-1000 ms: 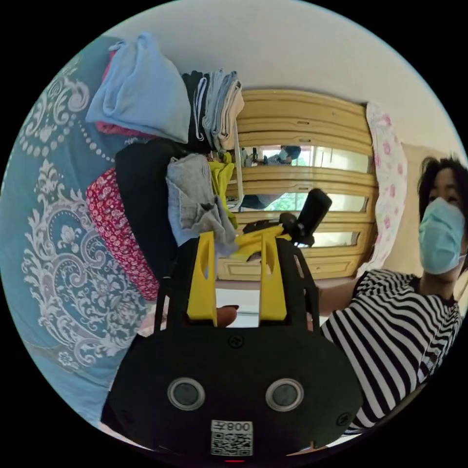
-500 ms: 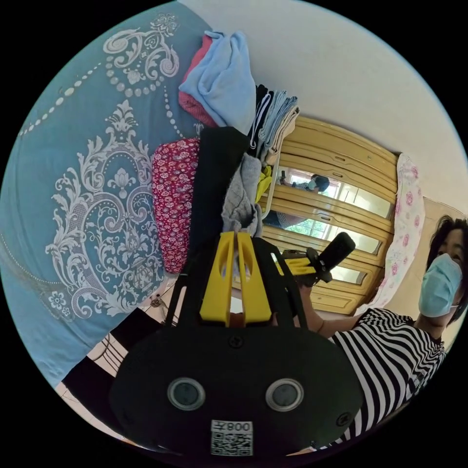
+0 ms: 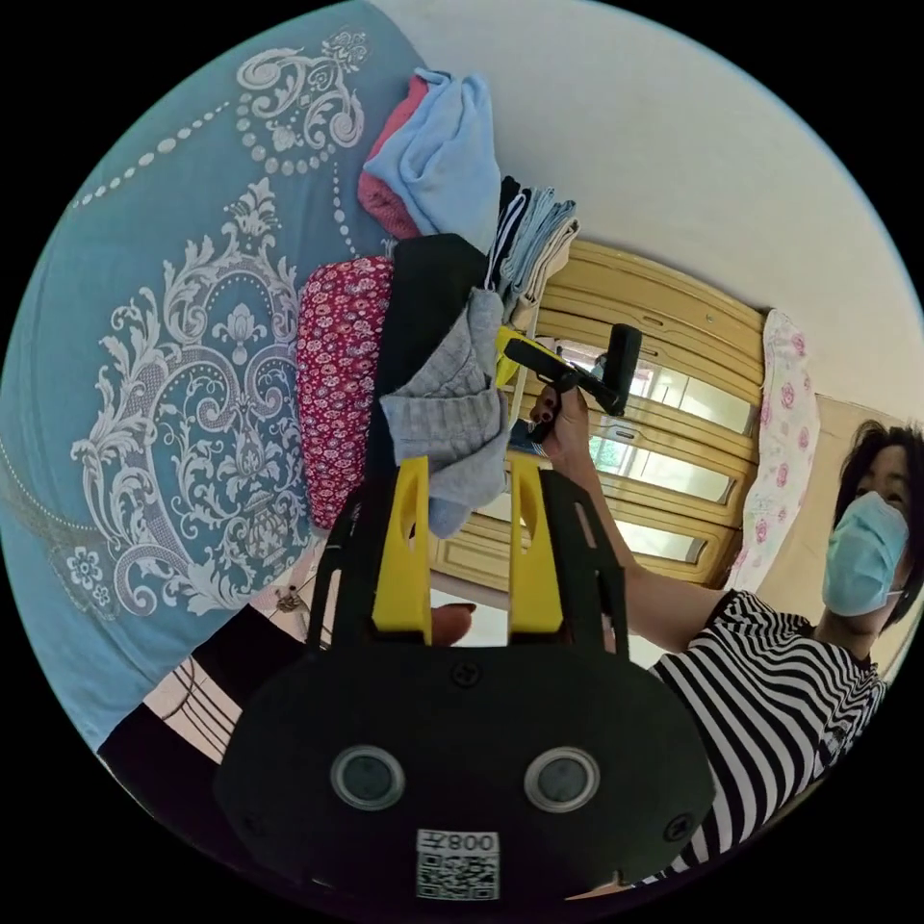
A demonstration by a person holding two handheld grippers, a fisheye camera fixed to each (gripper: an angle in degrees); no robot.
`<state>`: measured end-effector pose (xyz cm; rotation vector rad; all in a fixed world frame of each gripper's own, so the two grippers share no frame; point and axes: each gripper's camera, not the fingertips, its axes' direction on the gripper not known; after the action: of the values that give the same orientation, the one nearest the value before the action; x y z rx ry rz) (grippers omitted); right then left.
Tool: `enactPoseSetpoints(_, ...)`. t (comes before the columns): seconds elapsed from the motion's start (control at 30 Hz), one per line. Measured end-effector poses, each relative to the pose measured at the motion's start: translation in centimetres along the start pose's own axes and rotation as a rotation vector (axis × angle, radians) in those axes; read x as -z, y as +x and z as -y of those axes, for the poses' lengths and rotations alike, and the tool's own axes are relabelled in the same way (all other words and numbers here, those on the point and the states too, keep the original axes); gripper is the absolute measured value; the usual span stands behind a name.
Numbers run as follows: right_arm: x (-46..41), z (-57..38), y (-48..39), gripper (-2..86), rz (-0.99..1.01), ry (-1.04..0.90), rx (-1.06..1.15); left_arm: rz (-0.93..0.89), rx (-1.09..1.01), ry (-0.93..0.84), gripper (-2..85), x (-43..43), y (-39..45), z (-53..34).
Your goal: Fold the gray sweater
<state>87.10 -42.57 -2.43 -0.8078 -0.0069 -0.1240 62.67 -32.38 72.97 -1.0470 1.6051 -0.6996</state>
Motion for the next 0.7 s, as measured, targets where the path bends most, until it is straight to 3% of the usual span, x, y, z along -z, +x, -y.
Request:
enactPoseSetpoints(0.23, 0.7, -2.8, -0.4, 3.8, 0.017, 0.027, 0.002, 0.119, -0.010, -0.059, 10.0, -2.6, -1.5, 0.7)
enactPoseSetpoints(0.37, 1.1, -4.5, -0.5, 2.7, 0.026, 0.046, -0.009, 0.160, 0.010, 0.014, 10.4, -1.3, -2.0, -1.0)
enactPoseSetpoints(0.7, 6.5, -13.7, -2.1, 2.0, 0.105, 0.197, -0.045, 0.061, -0.060, -0.059, 3.4, -1.1, -0.6, -2.7)
